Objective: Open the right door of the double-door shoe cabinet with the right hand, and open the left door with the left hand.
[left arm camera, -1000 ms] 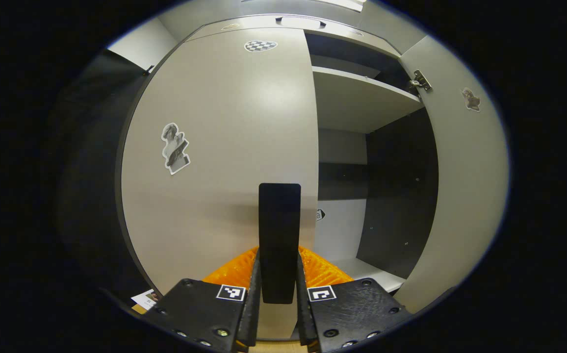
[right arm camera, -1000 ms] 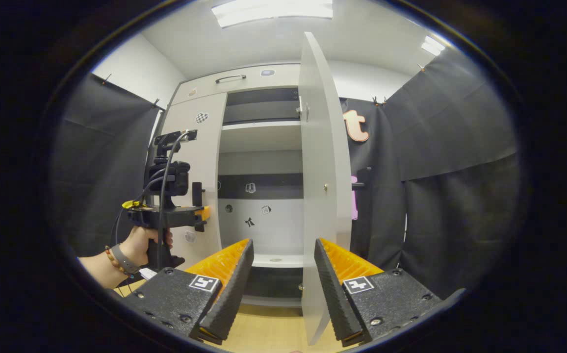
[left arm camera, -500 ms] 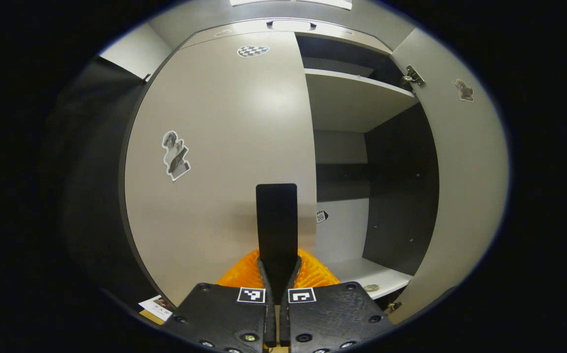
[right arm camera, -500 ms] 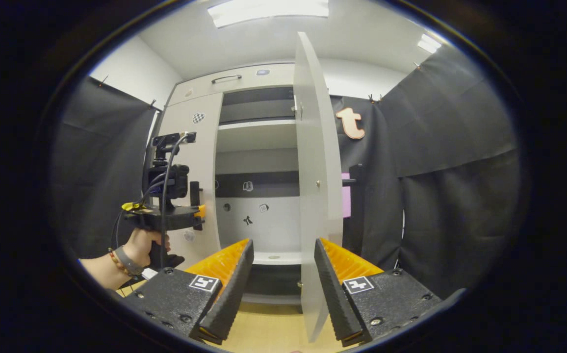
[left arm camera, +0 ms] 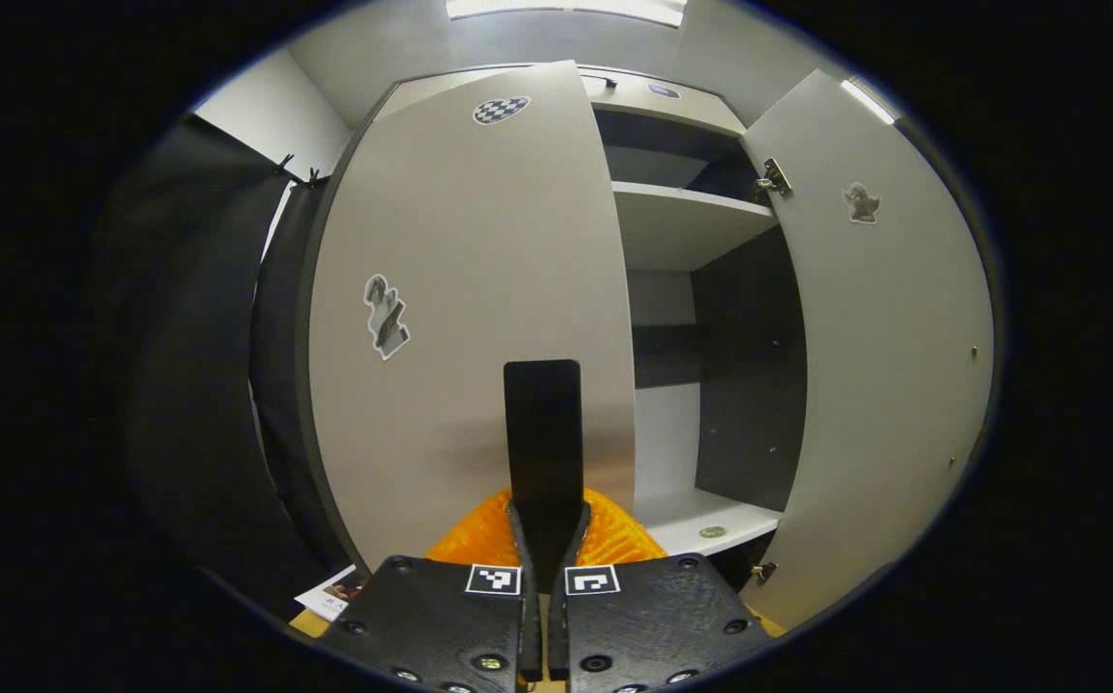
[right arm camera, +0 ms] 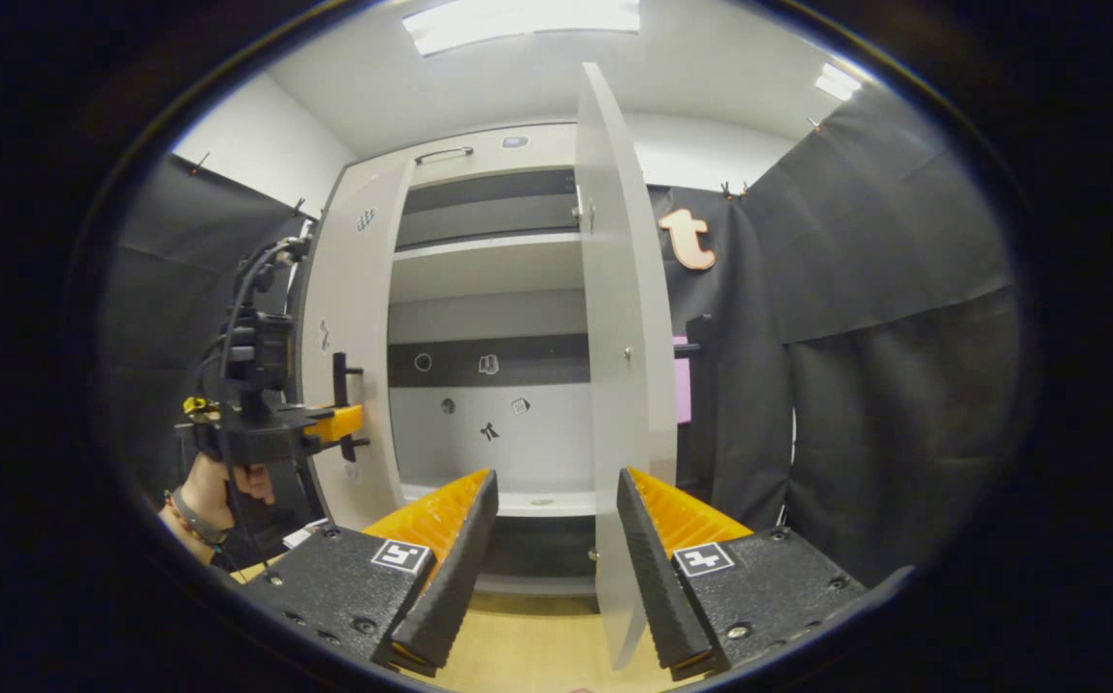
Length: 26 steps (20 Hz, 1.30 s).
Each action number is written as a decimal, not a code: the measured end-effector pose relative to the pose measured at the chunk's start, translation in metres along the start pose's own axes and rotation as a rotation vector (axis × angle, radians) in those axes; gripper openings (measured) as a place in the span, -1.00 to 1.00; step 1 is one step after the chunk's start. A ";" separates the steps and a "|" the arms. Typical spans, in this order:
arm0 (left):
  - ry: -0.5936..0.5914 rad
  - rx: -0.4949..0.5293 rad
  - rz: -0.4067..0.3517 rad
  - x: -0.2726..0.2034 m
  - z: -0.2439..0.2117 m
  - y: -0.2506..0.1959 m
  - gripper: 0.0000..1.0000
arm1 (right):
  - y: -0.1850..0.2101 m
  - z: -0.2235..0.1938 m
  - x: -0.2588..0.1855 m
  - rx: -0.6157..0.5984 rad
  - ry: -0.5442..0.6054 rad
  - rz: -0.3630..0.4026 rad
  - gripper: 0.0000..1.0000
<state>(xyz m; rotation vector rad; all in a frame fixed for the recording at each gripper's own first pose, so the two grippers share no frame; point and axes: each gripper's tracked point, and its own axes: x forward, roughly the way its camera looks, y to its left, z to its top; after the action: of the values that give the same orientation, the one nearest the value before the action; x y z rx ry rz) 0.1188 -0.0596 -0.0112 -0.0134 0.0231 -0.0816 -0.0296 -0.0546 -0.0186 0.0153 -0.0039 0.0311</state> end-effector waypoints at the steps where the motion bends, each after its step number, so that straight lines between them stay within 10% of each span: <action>1: 0.003 -0.017 -0.004 -0.007 -0.003 0.003 -0.95 | 0.000 -0.001 -0.002 0.003 -0.001 0.002 0.56; 23: -0.019 0.041 0.191 -0.104 -0.002 0.165 -0.99 | 0.023 0.000 0.017 0.004 -0.019 0.013 0.55; 26: -0.025 -0.019 0.129 -0.104 -0.006 0.173 -1.00 | 0.024 -0.003 0.018 -0.001 -0.003 0.012 0.55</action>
<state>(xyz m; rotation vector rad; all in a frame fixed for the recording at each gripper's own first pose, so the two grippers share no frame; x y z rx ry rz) 0.0286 0.1212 -0.0171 -0.0315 -0.0003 0.0475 -0.0126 -0.0304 -0.0207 0.0140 -0.0067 0.0432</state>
